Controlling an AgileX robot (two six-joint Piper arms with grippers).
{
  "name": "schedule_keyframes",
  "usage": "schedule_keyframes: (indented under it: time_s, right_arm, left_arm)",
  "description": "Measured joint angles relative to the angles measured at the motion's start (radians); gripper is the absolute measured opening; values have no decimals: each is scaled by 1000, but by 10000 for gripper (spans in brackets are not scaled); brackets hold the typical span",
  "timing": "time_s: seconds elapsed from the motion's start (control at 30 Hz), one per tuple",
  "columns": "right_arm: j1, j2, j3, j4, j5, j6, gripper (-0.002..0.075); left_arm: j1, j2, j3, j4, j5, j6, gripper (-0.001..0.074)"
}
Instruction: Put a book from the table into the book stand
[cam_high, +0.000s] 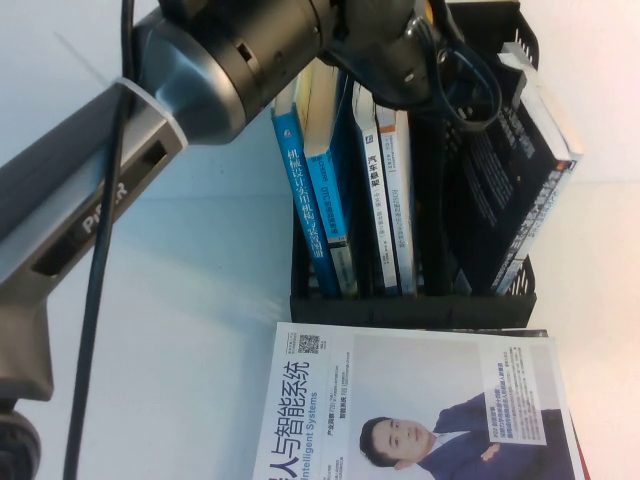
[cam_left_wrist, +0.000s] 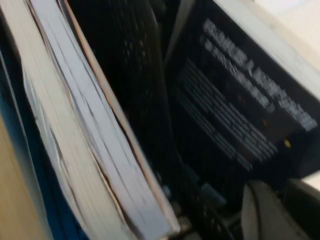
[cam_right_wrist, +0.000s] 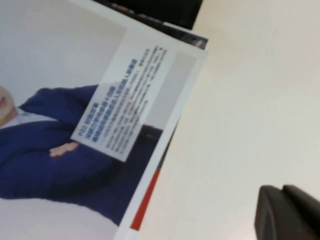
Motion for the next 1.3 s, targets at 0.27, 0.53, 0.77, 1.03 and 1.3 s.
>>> schedule_keyframes:
  time_s: [0.27,0.53,0.77,1.03,1.3]
  right_arm:
    - [0,-233,68,-136,-18,36,-3]
    - [0,-664,296,-151,-24,53,-3]
    - [0,-883,393,-151,-81,58,-3]
    - [0,-889,437,-151,-206,58,-3]
    - [0,-889,440,-151,-206,58,-3]
  left_arm:
    - [-12,-140,73,-122,64,139,3]
    - [-35,-470,536,-123,-156,188,1]
    - [-38,-697,1132,-446,-558,428,-1]
    - [-38,-780,1384,-507,-865,567,-1]
    - [-38,-759,1397,-509,-850,578,-2]
